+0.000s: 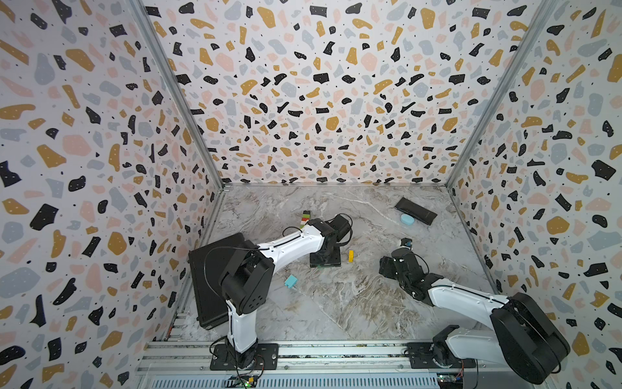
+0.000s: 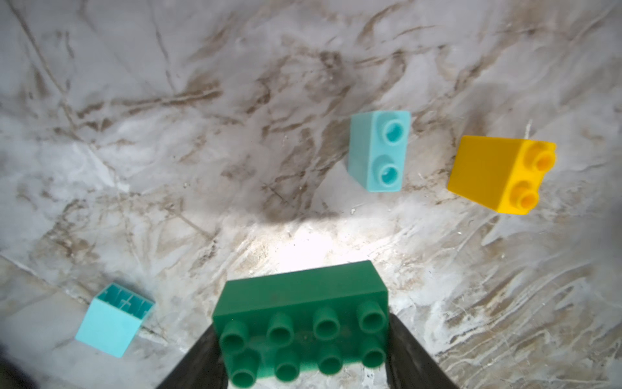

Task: Assemble the letter h with lego
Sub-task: Pick up the lego brick from the center of the board, then assemble the lego brick with the lego brick.

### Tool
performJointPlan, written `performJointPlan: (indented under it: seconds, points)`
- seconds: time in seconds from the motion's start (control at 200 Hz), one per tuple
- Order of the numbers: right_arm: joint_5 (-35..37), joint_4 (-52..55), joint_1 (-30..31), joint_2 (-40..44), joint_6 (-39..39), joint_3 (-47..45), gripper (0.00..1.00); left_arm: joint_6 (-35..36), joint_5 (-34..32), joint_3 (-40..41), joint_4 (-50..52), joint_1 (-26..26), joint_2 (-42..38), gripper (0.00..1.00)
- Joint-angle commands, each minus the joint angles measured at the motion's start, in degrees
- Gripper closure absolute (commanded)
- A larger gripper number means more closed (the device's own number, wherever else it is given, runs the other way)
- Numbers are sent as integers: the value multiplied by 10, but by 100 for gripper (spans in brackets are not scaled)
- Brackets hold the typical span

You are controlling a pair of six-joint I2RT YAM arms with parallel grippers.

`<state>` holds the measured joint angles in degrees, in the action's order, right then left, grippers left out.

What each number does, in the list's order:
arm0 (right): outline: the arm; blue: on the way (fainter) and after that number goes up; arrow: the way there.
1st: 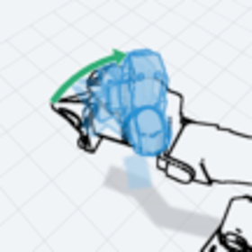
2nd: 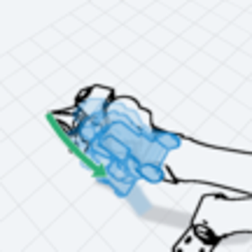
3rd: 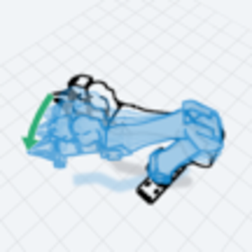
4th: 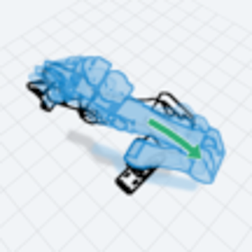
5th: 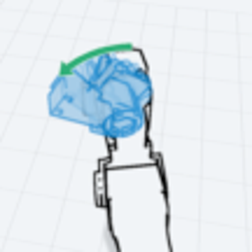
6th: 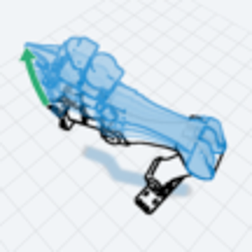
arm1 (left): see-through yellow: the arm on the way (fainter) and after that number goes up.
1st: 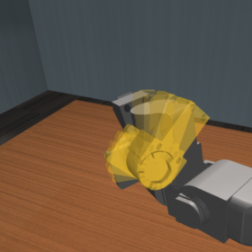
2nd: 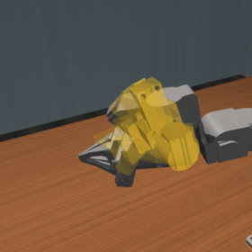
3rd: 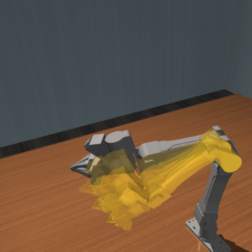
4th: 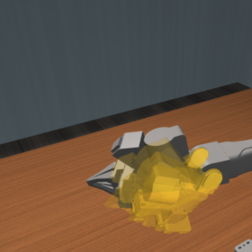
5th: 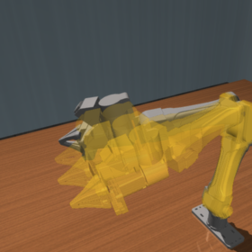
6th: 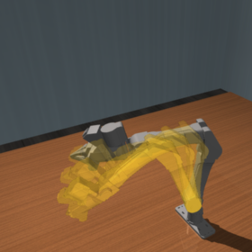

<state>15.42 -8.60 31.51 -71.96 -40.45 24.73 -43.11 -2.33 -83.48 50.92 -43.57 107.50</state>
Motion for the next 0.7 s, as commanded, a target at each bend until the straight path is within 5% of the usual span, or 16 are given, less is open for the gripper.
performJointPlan:
  seconds: [0.0,0.696]
  points:
    - [8,5,-1,14,5,16,26,70,16,-40,0,1,5,95]
    - [12,4,-1,12,7,17,27,111,16,-208,67,-8,143,100]
